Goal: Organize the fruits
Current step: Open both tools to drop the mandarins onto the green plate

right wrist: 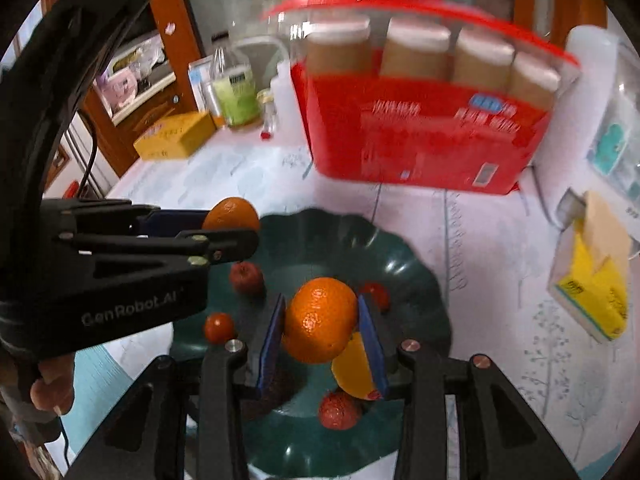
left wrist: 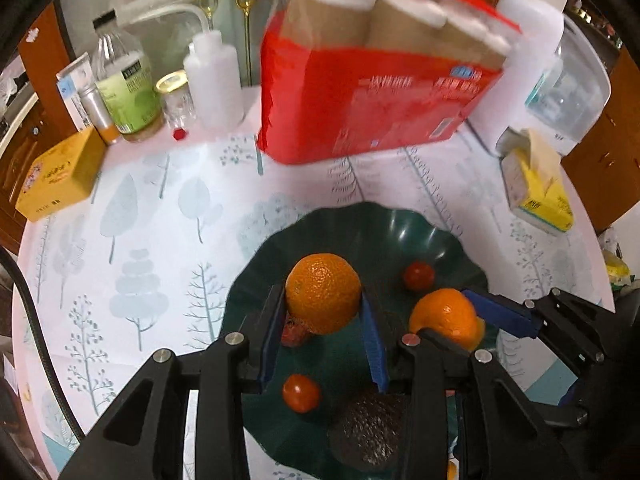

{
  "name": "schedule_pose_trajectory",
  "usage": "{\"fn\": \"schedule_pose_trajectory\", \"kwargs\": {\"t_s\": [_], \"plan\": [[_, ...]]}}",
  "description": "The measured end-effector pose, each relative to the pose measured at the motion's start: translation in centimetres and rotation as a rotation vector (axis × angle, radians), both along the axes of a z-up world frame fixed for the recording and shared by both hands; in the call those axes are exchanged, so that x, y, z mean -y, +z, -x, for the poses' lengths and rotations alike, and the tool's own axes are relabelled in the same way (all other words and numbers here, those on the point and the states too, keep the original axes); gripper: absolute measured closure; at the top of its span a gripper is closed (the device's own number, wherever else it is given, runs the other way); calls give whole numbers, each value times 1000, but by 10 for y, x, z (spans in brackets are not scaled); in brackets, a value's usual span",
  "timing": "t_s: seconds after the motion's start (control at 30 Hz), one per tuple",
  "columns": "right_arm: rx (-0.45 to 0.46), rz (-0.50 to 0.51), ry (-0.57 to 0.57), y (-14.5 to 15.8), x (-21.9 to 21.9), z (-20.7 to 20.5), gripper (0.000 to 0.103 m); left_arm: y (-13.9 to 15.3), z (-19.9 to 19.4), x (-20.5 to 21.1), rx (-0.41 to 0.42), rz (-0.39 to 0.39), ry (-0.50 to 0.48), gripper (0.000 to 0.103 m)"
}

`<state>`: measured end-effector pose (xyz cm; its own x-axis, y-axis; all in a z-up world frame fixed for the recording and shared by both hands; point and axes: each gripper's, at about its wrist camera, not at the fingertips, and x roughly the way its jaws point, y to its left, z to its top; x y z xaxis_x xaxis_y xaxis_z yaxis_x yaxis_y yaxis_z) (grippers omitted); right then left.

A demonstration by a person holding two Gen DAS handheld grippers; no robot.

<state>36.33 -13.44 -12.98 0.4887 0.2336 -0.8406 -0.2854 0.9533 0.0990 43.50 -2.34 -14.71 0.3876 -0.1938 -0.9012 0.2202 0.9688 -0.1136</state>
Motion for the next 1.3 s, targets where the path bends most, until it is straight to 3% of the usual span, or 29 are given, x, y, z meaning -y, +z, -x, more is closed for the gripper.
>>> {"fn": "schedule_pose_trajectory", "kwargs": {"t_s": [0.33, 0.4, 0.43, 0.47, 0.77, 1.3], "plan": [[-33, 3, 15, -31, -4, -12, 63, -29, -6, 4, -55, -1, -11, 66], [-28, 10, 15, -33, -5, -12, 63, -31, -6, 4, -62, 4, -15, 55], [-21, 16, 16, -33, -5, -11, 63, -31, -5, 4, -59, 6, -14, 45], [-14, 18, 18, -32, -6, -11, 63, -29, -3, 4, -46, 3, -12, 40], [18, 39, 11, -22, -2, -5, 59, -11, 7, 3, -3, 6, -24, 22], [57, 38, -23, 7, 2, 20, 58, 32, 51, -4, 52, 1, -19, 13]]}}
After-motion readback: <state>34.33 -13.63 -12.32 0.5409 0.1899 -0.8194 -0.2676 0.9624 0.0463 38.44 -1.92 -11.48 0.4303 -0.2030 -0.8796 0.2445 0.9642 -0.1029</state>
